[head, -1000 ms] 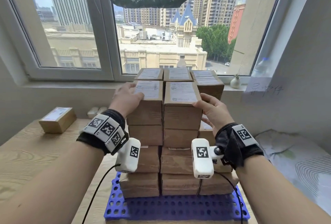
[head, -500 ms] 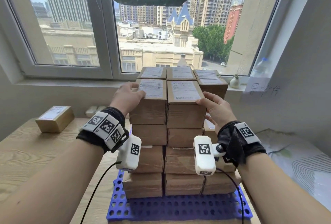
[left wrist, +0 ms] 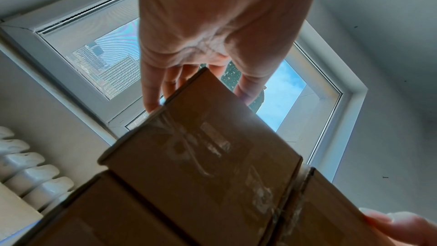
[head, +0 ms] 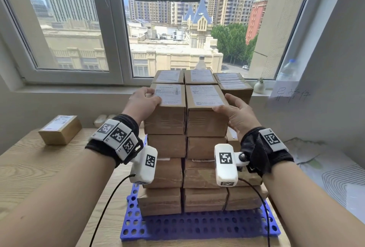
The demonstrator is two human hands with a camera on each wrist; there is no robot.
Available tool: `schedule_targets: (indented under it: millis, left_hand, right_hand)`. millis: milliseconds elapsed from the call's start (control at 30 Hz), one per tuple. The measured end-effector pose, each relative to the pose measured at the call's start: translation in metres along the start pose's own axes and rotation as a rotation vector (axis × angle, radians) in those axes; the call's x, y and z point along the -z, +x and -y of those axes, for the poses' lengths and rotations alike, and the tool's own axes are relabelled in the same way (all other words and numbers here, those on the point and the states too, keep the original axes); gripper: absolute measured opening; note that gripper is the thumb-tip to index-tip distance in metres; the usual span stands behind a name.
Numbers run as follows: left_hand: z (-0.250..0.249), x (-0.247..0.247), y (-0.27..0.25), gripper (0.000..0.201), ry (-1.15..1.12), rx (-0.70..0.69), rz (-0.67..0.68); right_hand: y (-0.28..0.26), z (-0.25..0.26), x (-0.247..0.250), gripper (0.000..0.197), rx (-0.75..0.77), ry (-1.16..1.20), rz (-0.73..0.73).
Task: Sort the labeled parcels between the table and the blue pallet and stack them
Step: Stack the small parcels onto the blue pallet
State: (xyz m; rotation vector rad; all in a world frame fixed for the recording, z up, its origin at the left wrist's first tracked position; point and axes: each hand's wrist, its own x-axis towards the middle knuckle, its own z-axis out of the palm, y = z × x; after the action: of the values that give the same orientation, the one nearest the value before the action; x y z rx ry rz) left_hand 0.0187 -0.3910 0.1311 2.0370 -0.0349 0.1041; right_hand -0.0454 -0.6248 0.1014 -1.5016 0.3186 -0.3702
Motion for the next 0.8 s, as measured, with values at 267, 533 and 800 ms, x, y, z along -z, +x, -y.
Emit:
schedule_targets:
  millis: [267,533,800]
  left_hand:
    - [0.000,0.002,0.001,0.046,-0.024,0.001,0.030]
    - [0.001,0.022,0.001,0.039,-0.056,-0.043,0.026]
    - [0.016,0.068,-0.008,0.032,-0.123,-0.107,-0.025]
  right_hand:
    - [-0.005,0.006,-0.002,0.056,0.016,-0.002,-0.062]
    - [-0.023,0.048,-0.020,0.023,0.223,-0.024,-0.266]
    - [-0.055,0.067,-0.101,0.026,0.300,0.075,-0.005]
